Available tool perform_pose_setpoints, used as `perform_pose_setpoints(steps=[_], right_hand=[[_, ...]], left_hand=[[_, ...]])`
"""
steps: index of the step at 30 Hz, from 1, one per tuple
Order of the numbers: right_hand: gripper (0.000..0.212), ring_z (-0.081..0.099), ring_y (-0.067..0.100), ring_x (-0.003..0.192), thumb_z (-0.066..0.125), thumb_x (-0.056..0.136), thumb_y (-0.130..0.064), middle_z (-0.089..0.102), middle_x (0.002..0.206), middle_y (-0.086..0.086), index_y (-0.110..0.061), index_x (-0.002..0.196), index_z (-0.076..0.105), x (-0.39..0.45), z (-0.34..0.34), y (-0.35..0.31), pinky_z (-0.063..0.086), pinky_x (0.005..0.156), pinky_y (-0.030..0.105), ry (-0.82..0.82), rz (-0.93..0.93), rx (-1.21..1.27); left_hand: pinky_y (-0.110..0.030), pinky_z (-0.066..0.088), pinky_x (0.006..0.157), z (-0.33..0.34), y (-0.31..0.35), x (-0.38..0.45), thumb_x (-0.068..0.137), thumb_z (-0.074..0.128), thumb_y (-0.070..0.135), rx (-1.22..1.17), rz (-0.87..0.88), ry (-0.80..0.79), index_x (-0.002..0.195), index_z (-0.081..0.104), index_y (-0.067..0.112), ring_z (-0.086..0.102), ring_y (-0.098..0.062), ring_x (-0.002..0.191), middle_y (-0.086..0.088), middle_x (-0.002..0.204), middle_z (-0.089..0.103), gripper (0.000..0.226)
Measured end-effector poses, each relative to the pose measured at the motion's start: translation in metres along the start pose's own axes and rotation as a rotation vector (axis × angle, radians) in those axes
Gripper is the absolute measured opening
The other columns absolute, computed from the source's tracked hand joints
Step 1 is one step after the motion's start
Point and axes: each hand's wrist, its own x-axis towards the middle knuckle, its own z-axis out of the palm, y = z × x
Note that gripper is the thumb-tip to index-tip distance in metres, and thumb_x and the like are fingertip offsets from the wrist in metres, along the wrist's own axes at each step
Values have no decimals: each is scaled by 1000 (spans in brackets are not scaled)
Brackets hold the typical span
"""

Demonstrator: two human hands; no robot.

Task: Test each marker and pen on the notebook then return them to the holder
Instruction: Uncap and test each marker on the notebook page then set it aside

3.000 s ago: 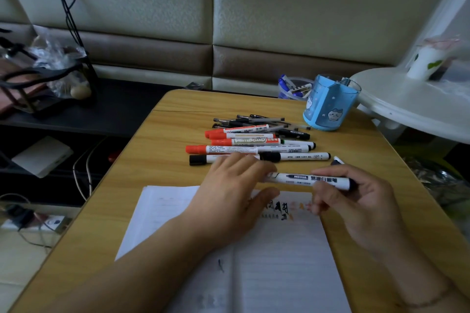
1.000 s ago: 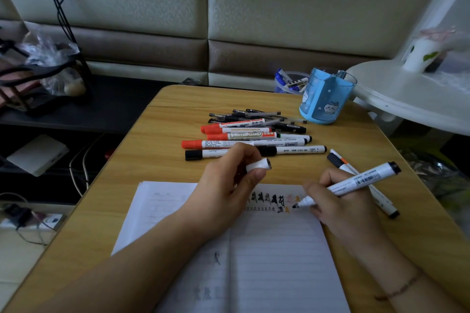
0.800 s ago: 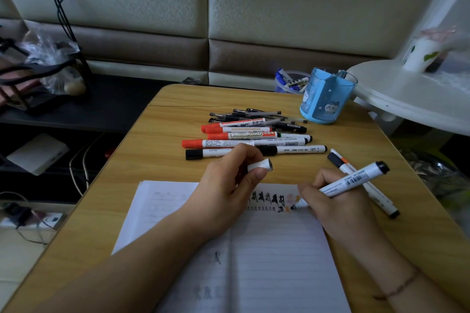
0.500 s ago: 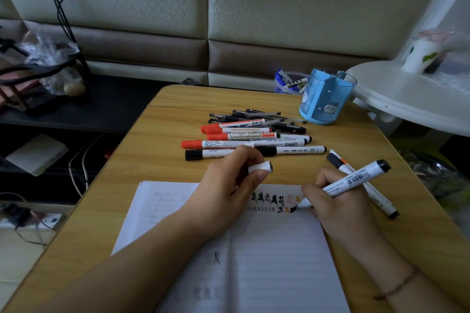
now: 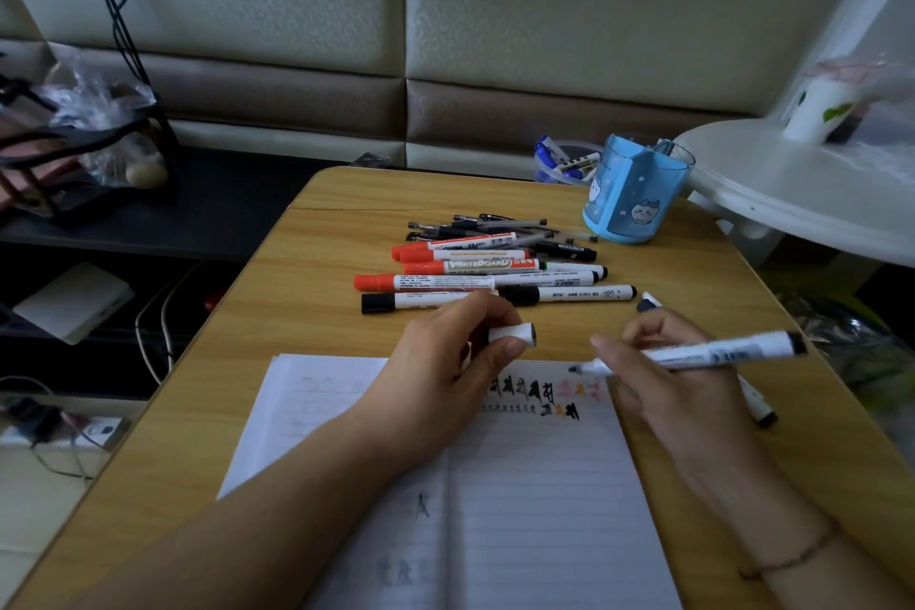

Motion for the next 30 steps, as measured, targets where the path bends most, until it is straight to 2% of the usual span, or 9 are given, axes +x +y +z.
perform_pose_setpoints(steps=[2,4,8,11,16,20,25,27,30], right_hand=[[16,46,15,47,77,79,-28,56,55,2,-21,70,65,-2,-3,-7,34,39,22,-58,-36,103],[12,51,19,49,62,80,-25,61,61,9,-20,74,71,-2,-5,-10,31,40,23,-101,-69,241],[32,51,26,46,41,77,-16,64,62,18,-16,75,74,-1,-7,-5,21,44,33,-111,-92,309],[24,53,26,47,50,77,-21,67,66,18,-19,80,73,-1,-4,-4,22,43,32,-176,-116,261],[22,60,25,50,61,76,-35,72,82,21,-20,88,72,-4,-1,-6,33,39,23,-317,-76,206],[40,63,27,52,75,70,-54,72,84,19,-20,90,72,-7,2,-11,35,40,22,-341,-73,247],[35,64,28,52,73,73,-51,72,82,18,-21,91,71,-10,9,-13,40,42,19,-330,-131,173],[27,62,24,53,71,76,-46,70,73,13,-23,90,69,-10,11,-15,43,44,20,-343,-153,167],[33,60,23,59,75,73,-54,67,69,7,-27,90,66,-3,-1,-25,47,47,24,-238,-219,191]], left_hand=[[-16,40,60,0,0,0,92,59,30,24,4,-8,102,61,19,55,-10,73,15,81,59,14],[-14,40,59,0,1,0,91,60,29,23,-3,-8,102,62,21,55,-10,74,13,82,60,14],[-18,41,58,0,1,0,91,60,29,4,-3,10,101,62,23,54,-11,72,14,81,59,11],[-23,43,59,0,1,0,92,60,28,8,19,2,102,62,21,54,-16,71,10,81,60,12],[-13,37,60,-1,5,-1,92,62,21,21,133,-60,101,64,12,52,-9,66,9,76,58,12],[-12,40,61,-2,9,0,92,62,17,-22,151,-30,99,66,11,54,-1,64,17,74,57,11],[-9,40,61,-3,7,0,89,64,13,-25,140,-25,98,69,9,54,6,64,21,75,57,11],[-12,45,65,-7,4,1,90,64,24,5,141,-12,102,70,12,58,6,73,19,81,62,18],[-27,48,95,-12,-5,6,92,49,58,226,65,9,125,61,23,56,-3,113,12,118,63,50]])
